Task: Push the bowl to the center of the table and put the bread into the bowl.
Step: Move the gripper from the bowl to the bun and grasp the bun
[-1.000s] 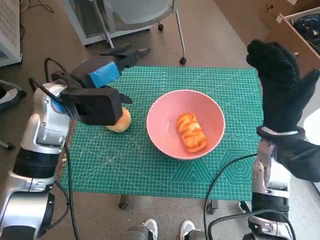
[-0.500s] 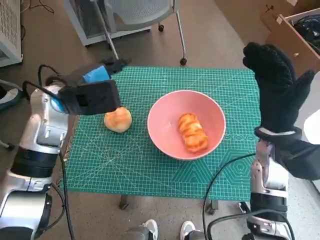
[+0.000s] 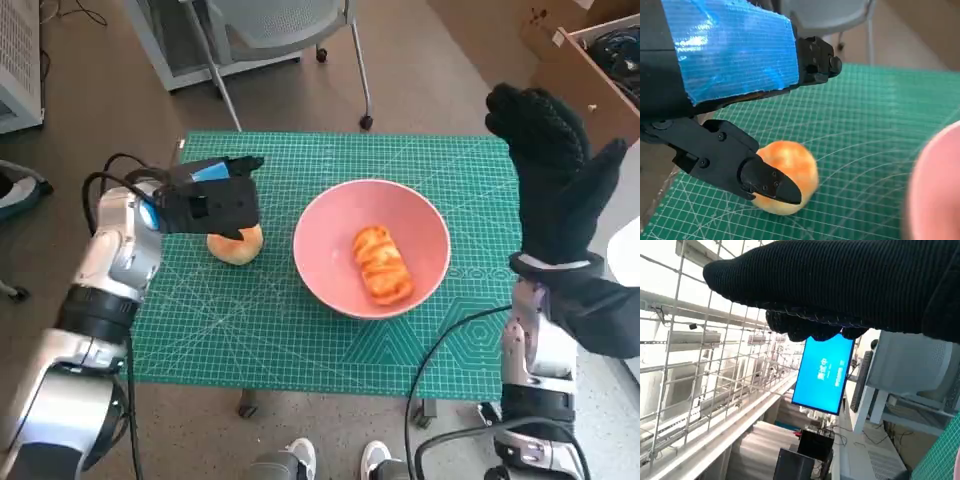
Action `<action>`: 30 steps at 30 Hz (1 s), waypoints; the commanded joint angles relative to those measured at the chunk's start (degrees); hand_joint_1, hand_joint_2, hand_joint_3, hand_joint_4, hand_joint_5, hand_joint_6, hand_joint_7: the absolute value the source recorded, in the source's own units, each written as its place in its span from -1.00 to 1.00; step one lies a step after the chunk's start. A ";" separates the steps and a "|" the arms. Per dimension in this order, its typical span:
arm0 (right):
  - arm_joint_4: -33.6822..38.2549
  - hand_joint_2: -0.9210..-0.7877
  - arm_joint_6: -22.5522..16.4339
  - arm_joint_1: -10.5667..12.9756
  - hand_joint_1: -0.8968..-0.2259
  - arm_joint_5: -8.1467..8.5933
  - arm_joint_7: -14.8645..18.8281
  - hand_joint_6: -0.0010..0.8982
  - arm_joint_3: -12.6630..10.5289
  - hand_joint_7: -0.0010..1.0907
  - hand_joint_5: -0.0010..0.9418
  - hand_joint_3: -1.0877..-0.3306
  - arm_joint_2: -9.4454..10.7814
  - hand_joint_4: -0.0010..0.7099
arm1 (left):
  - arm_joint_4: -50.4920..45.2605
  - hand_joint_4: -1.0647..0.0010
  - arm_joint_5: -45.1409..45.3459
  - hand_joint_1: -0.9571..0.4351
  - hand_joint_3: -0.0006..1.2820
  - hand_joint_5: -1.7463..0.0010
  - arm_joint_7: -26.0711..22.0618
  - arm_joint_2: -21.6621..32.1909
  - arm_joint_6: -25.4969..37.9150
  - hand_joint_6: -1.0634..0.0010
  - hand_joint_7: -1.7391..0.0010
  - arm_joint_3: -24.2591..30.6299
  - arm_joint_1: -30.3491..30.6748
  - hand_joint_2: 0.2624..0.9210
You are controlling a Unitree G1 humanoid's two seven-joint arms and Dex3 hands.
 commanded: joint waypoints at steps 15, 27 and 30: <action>-1.20 -1.00 1.10 1.79 0.18 0.43 0.40 -0.70 -0.43 0.15 -1.00 0.28 -0.95 0.04 | 24.21 0.92 5.96 0.07 -0.99 0.98 2.47 -7.50 -0.52 0.62 0.95 -7.92 -8.55 0.62; -2.20 -1.00 1.10 2.37 0.18 -0.33 -0.41 -0.71 -0.27 0.15 -1.00 0.29 -0.76 0.05 | 28.83 0.10 8.71 0.19 -0.96 0.89 6.25 -8.09 -0.97 -0.01 0.88 -11.02 -8.36 0.81; -2.29 -1.00 1.10 2.43 0.18 -0.40 -0.48 -0.71 -0.25 0.15 -1.00 0.29 -0.74 0.05 | 29.21 -0.05 8.68 0.22 -0.98 0.46 6.22 -8.16 -0.74 -0.20 0.77 -11.10 -8.42 0.93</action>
